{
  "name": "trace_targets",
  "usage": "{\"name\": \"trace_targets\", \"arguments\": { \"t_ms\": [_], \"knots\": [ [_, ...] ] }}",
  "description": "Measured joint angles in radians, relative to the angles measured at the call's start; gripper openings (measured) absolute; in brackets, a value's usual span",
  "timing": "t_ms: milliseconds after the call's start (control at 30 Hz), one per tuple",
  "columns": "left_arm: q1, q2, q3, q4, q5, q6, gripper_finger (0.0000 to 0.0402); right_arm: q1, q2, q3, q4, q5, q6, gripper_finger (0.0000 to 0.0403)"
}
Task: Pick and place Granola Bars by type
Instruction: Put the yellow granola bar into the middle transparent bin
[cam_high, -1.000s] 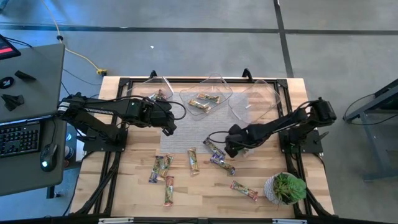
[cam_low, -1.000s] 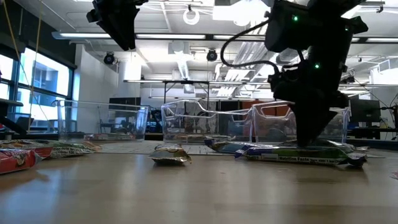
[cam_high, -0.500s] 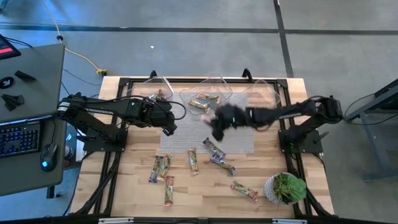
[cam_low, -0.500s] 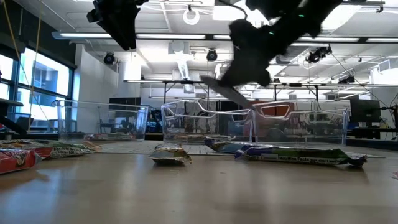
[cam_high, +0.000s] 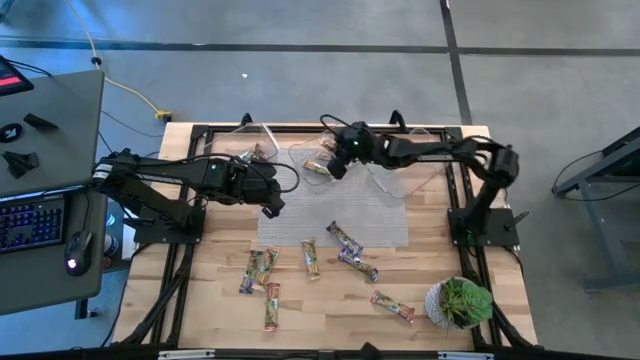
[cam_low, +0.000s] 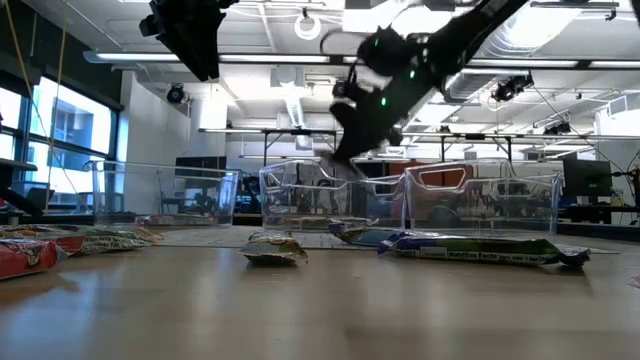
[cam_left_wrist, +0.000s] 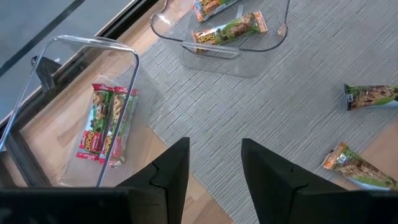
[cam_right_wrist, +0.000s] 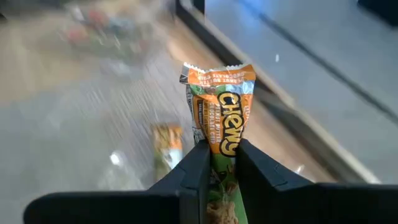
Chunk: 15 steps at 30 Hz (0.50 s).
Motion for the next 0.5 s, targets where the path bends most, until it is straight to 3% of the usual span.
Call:
{"name": "trace_targets", "arguments": {
  "t_ms": [233, 500],
  "knots": [
    [0.000, 0.000, 0.000, -0.001, -0.003, 0.000, 0.0140, -0.034, 0.074, 0.001, 0.079, -0.009, -0.048, 0.0057],
    [0.000, 0.000, 0.000, -0.001, -0.004, 0.000, 0.0140, -0.056, 0.079, 0.000, -0.019, -0.025, -0.055, 0.0084]
  ]
}}
